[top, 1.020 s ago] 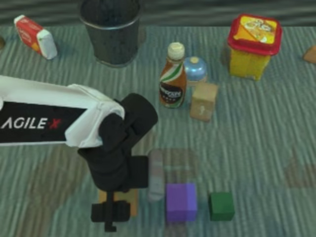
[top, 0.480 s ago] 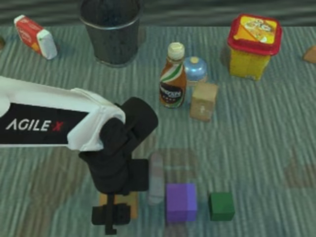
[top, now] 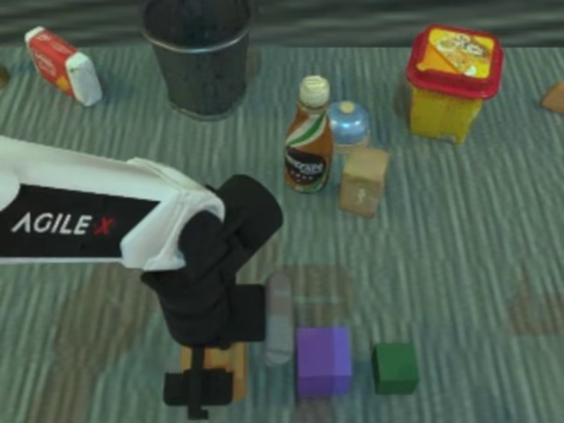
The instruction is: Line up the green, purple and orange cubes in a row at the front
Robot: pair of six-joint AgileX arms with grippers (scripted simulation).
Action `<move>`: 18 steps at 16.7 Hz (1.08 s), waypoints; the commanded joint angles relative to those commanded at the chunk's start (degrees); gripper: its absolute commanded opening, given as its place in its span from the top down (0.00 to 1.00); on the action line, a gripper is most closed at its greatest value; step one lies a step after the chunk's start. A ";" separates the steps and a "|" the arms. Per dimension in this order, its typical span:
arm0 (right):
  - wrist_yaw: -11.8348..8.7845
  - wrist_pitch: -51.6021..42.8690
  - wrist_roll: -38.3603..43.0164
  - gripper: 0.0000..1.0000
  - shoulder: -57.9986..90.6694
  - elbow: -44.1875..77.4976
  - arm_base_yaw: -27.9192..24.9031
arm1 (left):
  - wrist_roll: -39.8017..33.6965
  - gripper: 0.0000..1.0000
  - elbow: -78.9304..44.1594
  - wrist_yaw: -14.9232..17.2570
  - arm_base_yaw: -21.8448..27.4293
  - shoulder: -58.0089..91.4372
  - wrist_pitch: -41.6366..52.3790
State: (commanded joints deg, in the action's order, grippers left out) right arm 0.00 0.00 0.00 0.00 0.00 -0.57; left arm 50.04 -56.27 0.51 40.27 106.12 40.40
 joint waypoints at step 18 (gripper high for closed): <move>0.00 0.00 0.00 0.00 0.00 0.00 0.00 | -0.06 0.00 -7.51 0.00 -1.05 -6.01 14.21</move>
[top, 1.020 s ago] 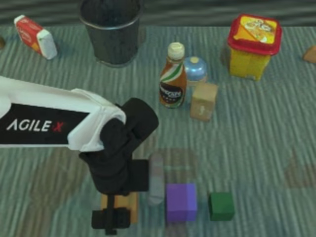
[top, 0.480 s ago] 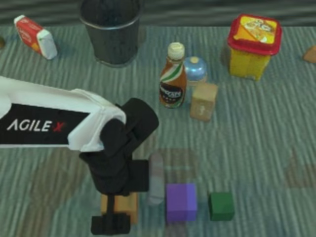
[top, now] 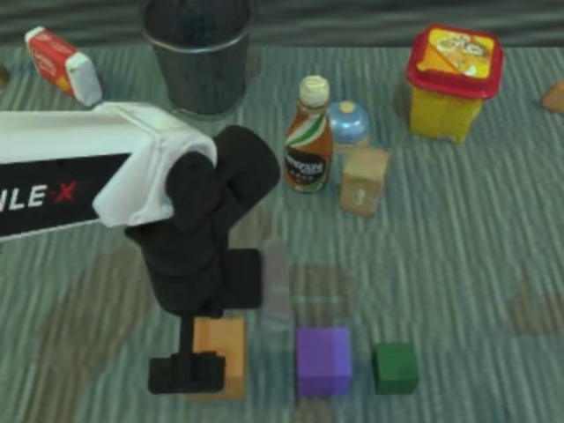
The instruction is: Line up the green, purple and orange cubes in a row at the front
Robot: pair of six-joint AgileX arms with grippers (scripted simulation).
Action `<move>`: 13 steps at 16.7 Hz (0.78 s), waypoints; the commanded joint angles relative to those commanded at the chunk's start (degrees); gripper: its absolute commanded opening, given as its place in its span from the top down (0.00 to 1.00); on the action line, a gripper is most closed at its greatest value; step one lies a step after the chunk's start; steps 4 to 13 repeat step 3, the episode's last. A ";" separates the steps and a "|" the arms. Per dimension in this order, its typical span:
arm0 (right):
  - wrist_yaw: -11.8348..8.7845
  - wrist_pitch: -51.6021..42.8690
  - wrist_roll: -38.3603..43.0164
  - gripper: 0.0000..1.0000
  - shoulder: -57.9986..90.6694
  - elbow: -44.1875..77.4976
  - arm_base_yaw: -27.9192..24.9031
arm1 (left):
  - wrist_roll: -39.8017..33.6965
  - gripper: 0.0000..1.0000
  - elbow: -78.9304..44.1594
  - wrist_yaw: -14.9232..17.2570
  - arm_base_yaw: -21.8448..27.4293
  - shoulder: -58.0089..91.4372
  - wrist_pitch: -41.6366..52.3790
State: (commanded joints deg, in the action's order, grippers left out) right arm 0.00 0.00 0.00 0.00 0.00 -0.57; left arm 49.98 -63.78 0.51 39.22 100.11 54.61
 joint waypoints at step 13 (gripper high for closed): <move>0.00 0.00 0.00 0.00 0.00 0.00 0.00 | -0.05 0.00 -1.27 -0.03 -0.19 -1.41 1.93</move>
